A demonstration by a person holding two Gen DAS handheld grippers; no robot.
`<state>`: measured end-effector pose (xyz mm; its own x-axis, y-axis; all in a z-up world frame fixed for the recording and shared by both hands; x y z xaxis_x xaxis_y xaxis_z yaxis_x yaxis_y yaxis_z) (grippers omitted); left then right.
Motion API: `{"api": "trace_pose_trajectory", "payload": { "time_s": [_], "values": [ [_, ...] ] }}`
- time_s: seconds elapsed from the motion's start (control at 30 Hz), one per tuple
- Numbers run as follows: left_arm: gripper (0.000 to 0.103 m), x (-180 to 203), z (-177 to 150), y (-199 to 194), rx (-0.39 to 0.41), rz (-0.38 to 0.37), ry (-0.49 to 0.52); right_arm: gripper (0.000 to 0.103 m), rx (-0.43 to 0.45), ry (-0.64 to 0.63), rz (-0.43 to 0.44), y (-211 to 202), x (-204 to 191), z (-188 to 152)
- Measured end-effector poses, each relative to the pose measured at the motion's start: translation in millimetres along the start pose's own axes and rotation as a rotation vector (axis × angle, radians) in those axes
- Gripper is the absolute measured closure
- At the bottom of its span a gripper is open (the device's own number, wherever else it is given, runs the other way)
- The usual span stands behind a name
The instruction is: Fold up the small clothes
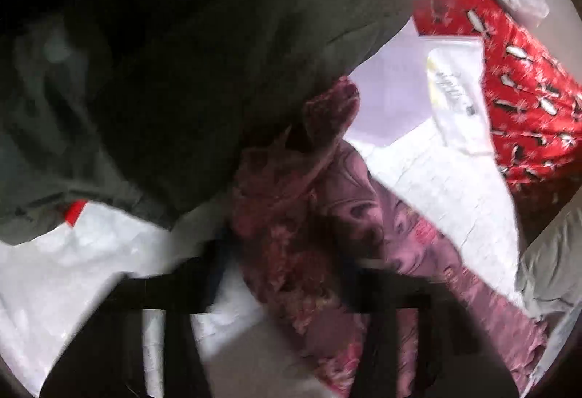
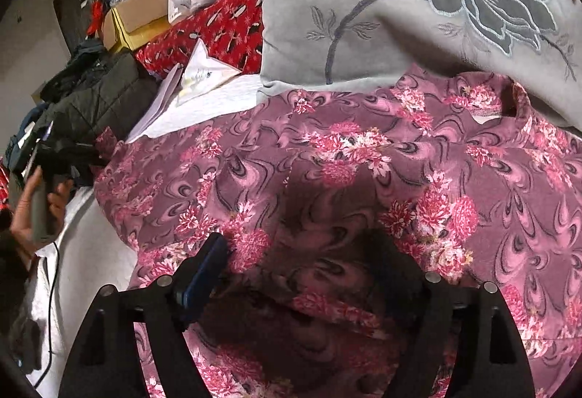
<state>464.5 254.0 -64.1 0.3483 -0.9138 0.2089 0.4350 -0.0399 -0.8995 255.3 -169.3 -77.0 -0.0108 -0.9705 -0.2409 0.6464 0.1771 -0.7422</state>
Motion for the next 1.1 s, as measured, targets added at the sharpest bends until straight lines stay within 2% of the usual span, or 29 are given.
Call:
{"api": "trace_pose_trajectory", "payload": {
  "time_s": [0.07, 0.27, 0.47, 0.6, 0.7, 0.83, 0.93, 1.1],
  "values": [
    [0.095, 4.3, 3.2, -0.3, -0.013, -0.036, 0.004, 0.019, 0.003, 0.001, 0.008, -0.6, 0.7, -0.3],
    [0.095, 20.4, -6.1, -41.9, 0.044, -0.157, 0.053, 0.019, 0.005, 0.003, 0.016, -0.8, 1.4, -0.5],
    [0.095, 66.7, -26.8, -93.9, 0.086, -0.232, 0.177, 0.019, -0.014, -0.003, -0.006, -2.1, -1.1, 1.5],
    [0.095, 110.7, -52.1, -128.1, 0.109, -0.281, 0.275, 0.019, -0.027, 0.006, -0.039, -19.6, 1.8, 3.8],
    [0.095, 137.5, -75.2, -146.3, 0.102, -0.319, 0.328, 0.019, -0.003, 0.035, -0.112, -39.5, 22.6, 1.0],
    [0.095, 183.0, -112.9, -163.6, 0.087, -0.357, 0.421, 0.019, 0.000, 0.127, -0.230, -65.1, 74.7, -5.4],
    [0.095, 208.5, -142.1, -173.0, 0.062, -0.398, 0.465, 0.019, 0.005, 0.252, -0.253, -88.1, 118.3, -10.6],
    [0.095, 263.0, -202.2, -177.7, 0.000, -0.451, 0.558, 0.019, -0.030, 0.366, -0.302, -117.1, 175.0, -30.3]
  ]
}}
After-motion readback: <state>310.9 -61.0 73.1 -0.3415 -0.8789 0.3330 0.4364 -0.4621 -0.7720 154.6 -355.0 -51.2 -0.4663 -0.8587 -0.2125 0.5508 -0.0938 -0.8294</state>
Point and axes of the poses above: each gripper's, at about its wrist camera, not at the fingertips, and y roughly the way its jaws point, x to its right, z to its top, the point moved 1 cm from there along y, roughly the way its jaws point, and after that the axes turned 4 degrees about -x, right-handed, at the moved point
